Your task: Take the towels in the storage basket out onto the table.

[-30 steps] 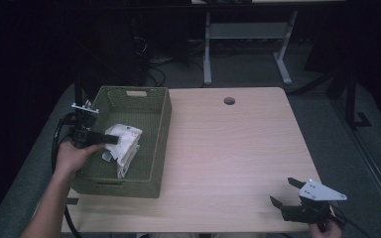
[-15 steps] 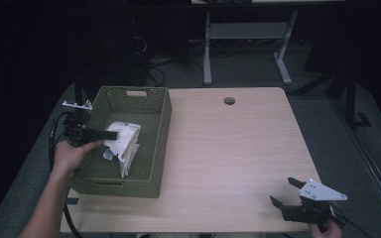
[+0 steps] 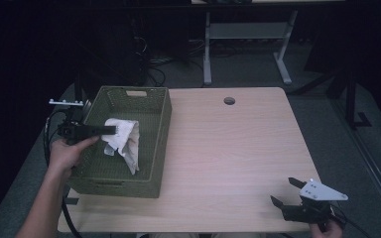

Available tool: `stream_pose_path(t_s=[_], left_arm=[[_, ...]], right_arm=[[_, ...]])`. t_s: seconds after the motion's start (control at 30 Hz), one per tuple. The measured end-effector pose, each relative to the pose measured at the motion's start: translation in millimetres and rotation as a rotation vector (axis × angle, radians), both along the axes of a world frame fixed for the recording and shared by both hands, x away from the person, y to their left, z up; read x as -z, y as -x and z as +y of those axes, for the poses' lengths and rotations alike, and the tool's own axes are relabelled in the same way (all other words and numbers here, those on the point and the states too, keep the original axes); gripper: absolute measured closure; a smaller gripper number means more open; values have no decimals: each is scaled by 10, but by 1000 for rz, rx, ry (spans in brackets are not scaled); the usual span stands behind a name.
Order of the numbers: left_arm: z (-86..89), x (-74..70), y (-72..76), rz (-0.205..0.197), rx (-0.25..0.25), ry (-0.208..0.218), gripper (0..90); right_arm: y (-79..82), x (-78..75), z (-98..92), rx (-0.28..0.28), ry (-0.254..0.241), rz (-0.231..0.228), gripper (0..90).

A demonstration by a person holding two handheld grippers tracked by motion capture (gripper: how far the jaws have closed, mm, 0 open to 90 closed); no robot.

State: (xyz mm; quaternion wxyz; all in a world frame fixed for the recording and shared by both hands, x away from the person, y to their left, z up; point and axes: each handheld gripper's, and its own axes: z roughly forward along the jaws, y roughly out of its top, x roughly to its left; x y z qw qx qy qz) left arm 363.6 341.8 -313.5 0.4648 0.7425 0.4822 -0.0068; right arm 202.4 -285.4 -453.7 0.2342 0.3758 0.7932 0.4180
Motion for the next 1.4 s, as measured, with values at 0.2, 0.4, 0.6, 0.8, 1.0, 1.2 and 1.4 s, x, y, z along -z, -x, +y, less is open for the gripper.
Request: stream_pose_path(t_s=[0.2, 0.4, 0.6, 0.8, 1.0, 1.2, 1.4], left_arm=[[4, -97, 23, -29, 11, 38, 877], [5, -148, 30, -43, 11, 52, 877], [18, -243, 43, -68, 10, 70, 877], [18, -357, 56, -94, 19, 96, 877], [-3, -455, 55, -117, 32, 116, 877], [-33, -551, 63, -130, 35, 131, 877], [-49, -676, 70, -151, 42, 140, 877]], right_arm=[[-2, 0, 2, 2, 1, -1, 138], [1, -4, -2, 4, -3, -1, 138], [-3, -2, -2, 3, -1, -3, 138], [-4, -1, -4, 5, -3, -2, 139], [-5, 0, -4, 5, -2, -2, 138], [-6, 2, -4, 4, -4, -2, 138], [-7, 3, -1, 3, -3, -2, 138]])
